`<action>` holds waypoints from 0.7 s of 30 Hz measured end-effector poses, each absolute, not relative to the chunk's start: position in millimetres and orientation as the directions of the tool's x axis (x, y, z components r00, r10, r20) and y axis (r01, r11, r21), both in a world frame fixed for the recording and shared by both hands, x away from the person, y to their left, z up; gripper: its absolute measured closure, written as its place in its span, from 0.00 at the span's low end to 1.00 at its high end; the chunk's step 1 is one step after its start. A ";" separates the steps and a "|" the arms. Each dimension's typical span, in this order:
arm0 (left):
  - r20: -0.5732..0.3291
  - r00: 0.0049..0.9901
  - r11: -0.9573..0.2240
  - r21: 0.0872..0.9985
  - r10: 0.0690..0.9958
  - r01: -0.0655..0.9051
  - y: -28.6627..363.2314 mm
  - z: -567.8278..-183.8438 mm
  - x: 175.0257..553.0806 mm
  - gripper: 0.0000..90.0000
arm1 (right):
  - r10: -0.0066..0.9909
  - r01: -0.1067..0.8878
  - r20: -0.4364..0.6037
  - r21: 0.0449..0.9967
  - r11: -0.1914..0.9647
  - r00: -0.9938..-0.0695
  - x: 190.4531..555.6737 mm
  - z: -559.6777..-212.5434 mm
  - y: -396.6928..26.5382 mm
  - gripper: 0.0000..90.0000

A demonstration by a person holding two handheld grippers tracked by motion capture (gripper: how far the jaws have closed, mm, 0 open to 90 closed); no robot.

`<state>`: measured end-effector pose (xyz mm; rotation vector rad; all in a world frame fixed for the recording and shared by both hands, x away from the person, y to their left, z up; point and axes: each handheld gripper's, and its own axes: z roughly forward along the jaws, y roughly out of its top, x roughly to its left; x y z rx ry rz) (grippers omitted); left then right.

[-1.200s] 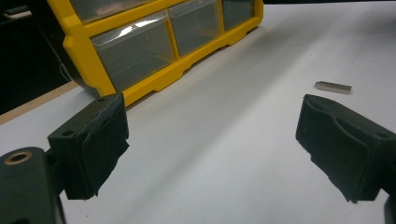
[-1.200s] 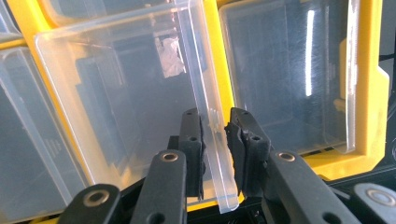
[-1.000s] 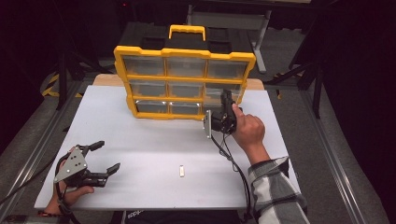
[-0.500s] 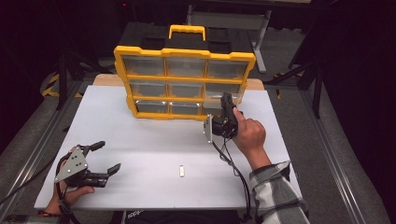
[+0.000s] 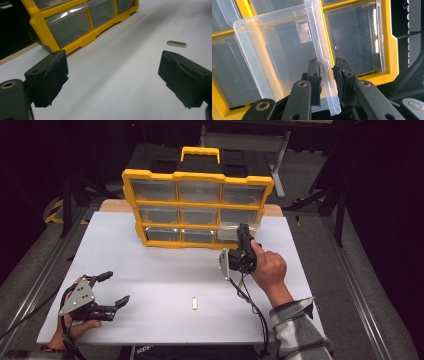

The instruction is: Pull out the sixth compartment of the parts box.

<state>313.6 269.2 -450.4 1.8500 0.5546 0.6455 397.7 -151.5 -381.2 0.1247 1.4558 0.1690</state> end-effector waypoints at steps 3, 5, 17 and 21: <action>0.174 0.746 -0.341 0.937 0.642 0.076 269.4 -450.4 313.6 0.11 | 0.186 -0.039 -0.977 0.183 0.982 0.107 395.0 -381.1 -151.8 0.84; 0.172 0.747 -0.340 0.937 0.642 0.076 269.5 -450.5 313.7 0.11 | 0.191 -0.043 -0.976 0.187 0.981 0.108 394.0 -381.4 -151.6 0.84; 0.172 0.747 -0.339 0.938 0.642 0.075 270.2 -450.4 313.5 0.11 | 0.182 -0.045 -0.978 0.179 0.983 0.103 389.1 -382.7 -150.8 0.88; 0.171 0.747 -0.339 0.938 0.642 0.077 270.2 -450.6 313.8 0.11 | 0.192 -0.044 -0.976 0.188 0.981 0.103 388.6 -383.4 -150.3 0.88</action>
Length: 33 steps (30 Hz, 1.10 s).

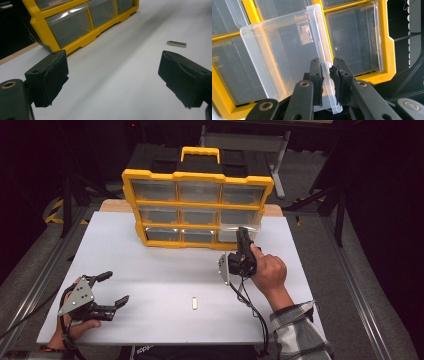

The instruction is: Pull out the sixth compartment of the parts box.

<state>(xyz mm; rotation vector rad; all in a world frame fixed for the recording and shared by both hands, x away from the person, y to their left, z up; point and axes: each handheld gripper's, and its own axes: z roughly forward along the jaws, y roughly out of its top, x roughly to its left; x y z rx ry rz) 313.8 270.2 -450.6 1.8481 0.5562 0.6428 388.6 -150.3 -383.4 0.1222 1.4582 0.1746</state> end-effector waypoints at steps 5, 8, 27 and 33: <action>0.173 0.748 -0.341 0.937 0.641 0.075 269.9 -450.4 313.4 0.11 | 0.191 -0.046 -0.976 0.187 0.981 0.106 385.6 -384.2 -147.9 0.87; 0.176 0.747 -0.344 0.936 0.641 0.074 270.1 -450.2 313.4 0.11 | 0.203 -0.053 -0.973 0.198 0.979 0.107 383.8 -384.3 -147.7 0.87; 0.169 0.750 -0.340 0.937 0.639 0.079 269.5 -450.5 314.0 0.11 | 0.219 -0.083 -0.972 0.212 0.974 0.087 376.9 -383.0 -144.7 0.85; 0.172 0.748 -0.343 0.936 0.641 0.080 269.2 -450.6 314.2 0.11 | 0.224 -0.093 -0.971 0.217 0.972 0.082 377.2 -383.8 -142.9 0.83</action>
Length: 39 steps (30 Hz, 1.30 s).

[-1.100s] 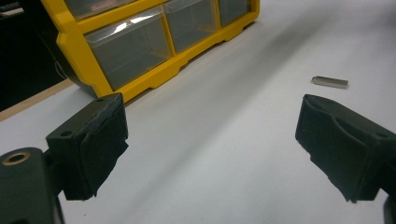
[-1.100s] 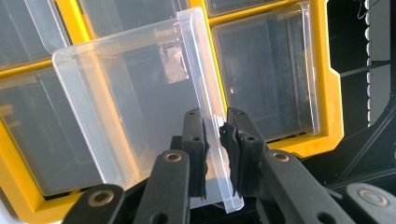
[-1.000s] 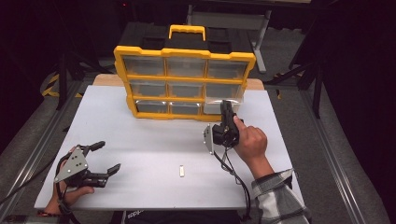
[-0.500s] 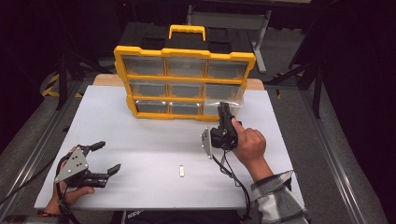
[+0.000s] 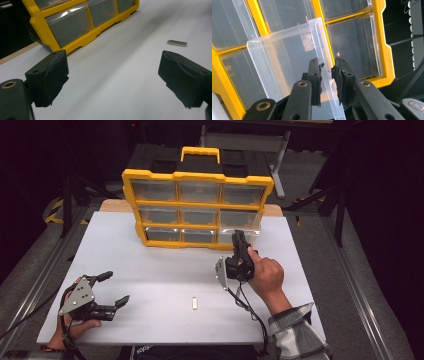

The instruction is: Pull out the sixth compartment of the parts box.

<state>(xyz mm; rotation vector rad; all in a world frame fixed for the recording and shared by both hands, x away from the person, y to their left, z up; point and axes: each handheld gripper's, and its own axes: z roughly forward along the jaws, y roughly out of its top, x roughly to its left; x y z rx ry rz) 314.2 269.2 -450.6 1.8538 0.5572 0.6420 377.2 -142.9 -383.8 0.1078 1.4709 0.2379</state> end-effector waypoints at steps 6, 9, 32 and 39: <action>0.179 0.745 -0.348 0.935 0.642 0.076 270.2 -449.9 313.9 0.12 | 0.330 -0.124 -0.944 0.326 0.937 0.015 377.4 -380.1 -147.7 0.75; 0.181 0.744 -0.349 0.934 0.644 0.074 270.5 -449.7 313.9 0.12 | 0.391 -0.135 -0.920 0.389 0.911 -0.017 376.1 -377.8 -151.3 0.70; 0.190 0.750 -0.356 0.932 0.633 0.064 270.2 -449.6 312.2 0.11 | 0.668 -0.197 -0.715 0.699 0.687 -0.207 354.4 -366.9 -175.6 0.41; 0.199 0.753 -0.362 0.931 0.627 0.056 269.3 -450.0 311.0 0.11 | 0.730 -0.186 -0.609 0.792 0.582 -0.309 349.3 -370.2 -185.3 0.34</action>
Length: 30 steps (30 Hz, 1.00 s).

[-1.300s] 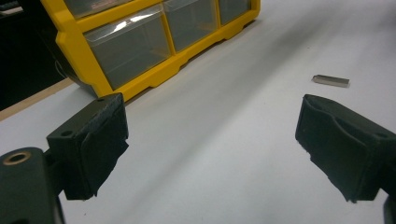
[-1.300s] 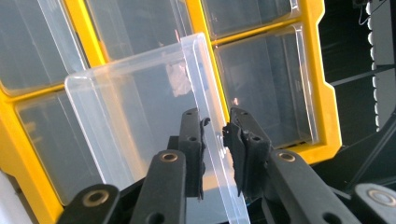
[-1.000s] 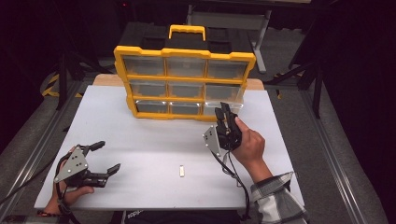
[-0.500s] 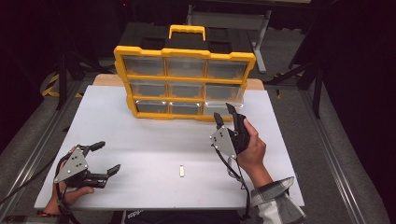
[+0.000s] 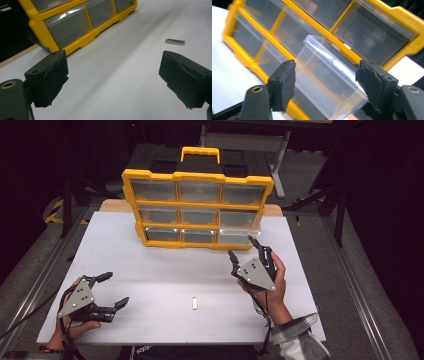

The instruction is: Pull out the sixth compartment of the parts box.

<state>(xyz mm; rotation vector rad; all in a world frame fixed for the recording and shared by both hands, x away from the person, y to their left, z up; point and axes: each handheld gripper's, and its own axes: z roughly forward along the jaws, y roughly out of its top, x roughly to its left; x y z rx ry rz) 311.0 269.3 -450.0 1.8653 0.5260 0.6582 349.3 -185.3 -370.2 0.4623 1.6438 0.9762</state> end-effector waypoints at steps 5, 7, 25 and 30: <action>0.195 0.757 -0.360 0.931 0.623 0.057 268.4 -450.6 310.4 0.11 | 0.735 -0.165 -0.563 0.822 0.545 -0.378 346.6 -376.4 -190.6 0.30; 0.197 0.756 -0.362 0.931 0.624 0.056 268.4 -450.6 310.4 0.11 | 0.740 -0.153 -0.539 0.836 0.527 -0.402 345.7 -378.9 -192.6 0.27; 0.201 0.769 -0.373 0.926 0.607 0.052 264.8 -452.1 310.0 0.10 | 0.746 -0.026 -0.403 0.887 0.461 -0.530 342.8 -405.3 -201.0 0.19; 0.202 0.773 -0.379 0.924 0.601 0.054 262.7 -452.6 310.6 0.10 | 0.753 0.032 -0.334 0.905 0.425 -0.567 347.1 -410.5 -204.4 0.19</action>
